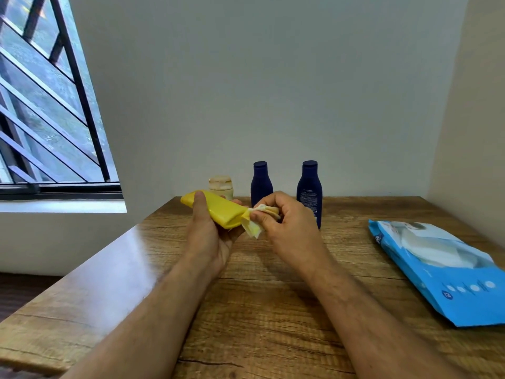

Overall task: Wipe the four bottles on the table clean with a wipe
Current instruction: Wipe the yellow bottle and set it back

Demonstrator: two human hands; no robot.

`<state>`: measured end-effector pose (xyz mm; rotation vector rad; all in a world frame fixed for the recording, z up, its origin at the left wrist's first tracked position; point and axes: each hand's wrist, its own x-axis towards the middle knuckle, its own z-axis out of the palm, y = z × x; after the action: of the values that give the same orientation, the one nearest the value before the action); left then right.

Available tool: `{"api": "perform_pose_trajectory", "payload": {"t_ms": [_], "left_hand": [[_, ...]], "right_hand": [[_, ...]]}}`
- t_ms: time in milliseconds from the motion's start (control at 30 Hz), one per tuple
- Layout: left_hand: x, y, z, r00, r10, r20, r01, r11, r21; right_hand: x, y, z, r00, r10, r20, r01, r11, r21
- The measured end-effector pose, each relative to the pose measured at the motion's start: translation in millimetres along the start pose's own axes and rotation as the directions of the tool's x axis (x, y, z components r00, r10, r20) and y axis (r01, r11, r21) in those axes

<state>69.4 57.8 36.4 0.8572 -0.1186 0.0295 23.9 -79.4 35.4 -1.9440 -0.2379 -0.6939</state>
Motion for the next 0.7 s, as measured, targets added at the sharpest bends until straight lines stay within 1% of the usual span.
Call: {"api": "perform_pose_trajectory", "payload": {"t_ms": [67,133,200,267,367,467,533,600,700], "left_hand": [[-2.1,-0.5,2.0,0.999,0.02,0.029,-0.02,1.0,-0.002],[-3.3,-0.8,3.2,0.998,0.035,0.055,-0.035,0.999,-0.002],[-3.7,-0.7,2.5,0.998,0.01,0.064,-0.011,1.0,0.01],[-4.5,0.3,2.3,0.998,-0.02,0.052,0.019,1.0,0.025],[-6.4,1.1,3.5,0.998,-0.041,0.041,0.042,0.999,-0.012],[-7.7,1.9,6.0,0.999,-0.021,0.046,0.022,0.999,-0.024],[-8.1,2.0,7.5,0.999,-0.011,0.053,0.012,1.0,-0.019],[-8.5,2.3,7.1,0.998,0.0,0.063,0.001,1.0,-0.02],[-7.1,0.9,4.1,0.998,0.015,0.062,-0.014,1.0,-0.013]], "right_hand": [[-1.4,-1.8,0.8,1.0,-0.006,0.008,0.006,1.0,0.006],[-4.6,-4.5,3.4,0.998,-0.031,0.047,0.031,0.999,0.013],[-8.8,-8.2,7.2,0.992,-0.077,0.102,0.075,0.997,0.017],[-10.6,-10.3,9.1,0.985,-0.121,0.125,0.121,0.993,0.009],[-8.6,-8.6,6.8,0.988,-0.143,0.065,0.146,0.988,-0.048],[-5.9,-3.9,3.4,0.992,-0.122,-0.031,0.118,0.988,-0.099],[-5.3,-2.0,1.7,0.993,-0.101,-0.064,0.094,0.991,-0.1],[-4.9,-1.0,1.1,0.994,-0.092,-0.052,0.086,0.992,-0.093],[-6.0,-2.1,2.0,0.994,-0.105,0.034,0.108,0.99,-0.087]]}}
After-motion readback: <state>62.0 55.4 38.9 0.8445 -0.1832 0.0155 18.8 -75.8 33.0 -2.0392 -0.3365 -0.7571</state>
